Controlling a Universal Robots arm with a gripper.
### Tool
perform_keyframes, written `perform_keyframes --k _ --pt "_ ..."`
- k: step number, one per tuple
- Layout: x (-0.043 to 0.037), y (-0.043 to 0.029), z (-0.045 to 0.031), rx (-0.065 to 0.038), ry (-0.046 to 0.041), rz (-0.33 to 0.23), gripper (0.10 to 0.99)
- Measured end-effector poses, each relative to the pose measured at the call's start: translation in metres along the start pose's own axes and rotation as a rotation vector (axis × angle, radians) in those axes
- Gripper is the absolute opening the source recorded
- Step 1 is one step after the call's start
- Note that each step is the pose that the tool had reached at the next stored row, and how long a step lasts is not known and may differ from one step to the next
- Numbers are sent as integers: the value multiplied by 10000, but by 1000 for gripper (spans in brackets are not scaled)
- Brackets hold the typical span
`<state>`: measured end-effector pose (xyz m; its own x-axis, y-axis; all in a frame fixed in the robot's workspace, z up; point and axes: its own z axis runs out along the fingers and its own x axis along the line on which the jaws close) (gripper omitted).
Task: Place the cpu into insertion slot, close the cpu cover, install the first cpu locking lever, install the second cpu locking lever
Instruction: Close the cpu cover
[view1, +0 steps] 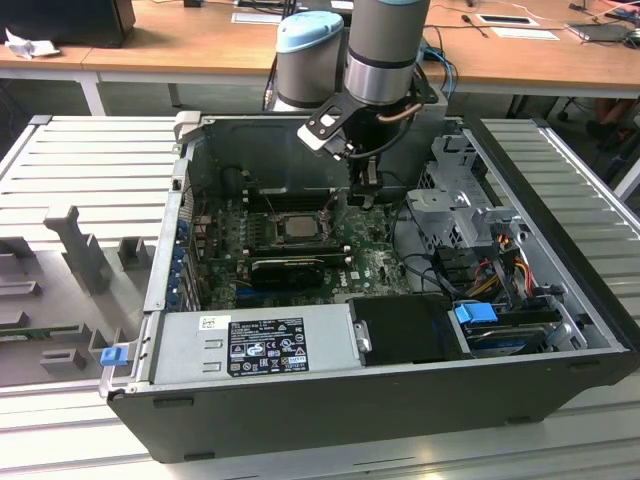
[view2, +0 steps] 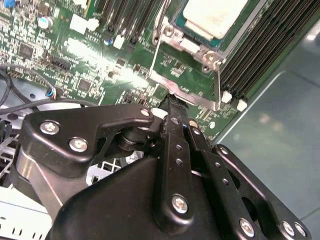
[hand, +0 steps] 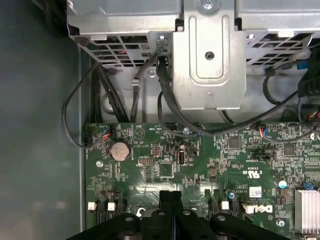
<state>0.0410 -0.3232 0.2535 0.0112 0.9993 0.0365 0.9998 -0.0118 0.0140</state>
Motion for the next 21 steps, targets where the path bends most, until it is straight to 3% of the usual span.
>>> perform_keyframes --k 4,21 --pt "-1 -74 -1 -1 2 1 106" --pt "-1 -125 -2 0 7 1 106"
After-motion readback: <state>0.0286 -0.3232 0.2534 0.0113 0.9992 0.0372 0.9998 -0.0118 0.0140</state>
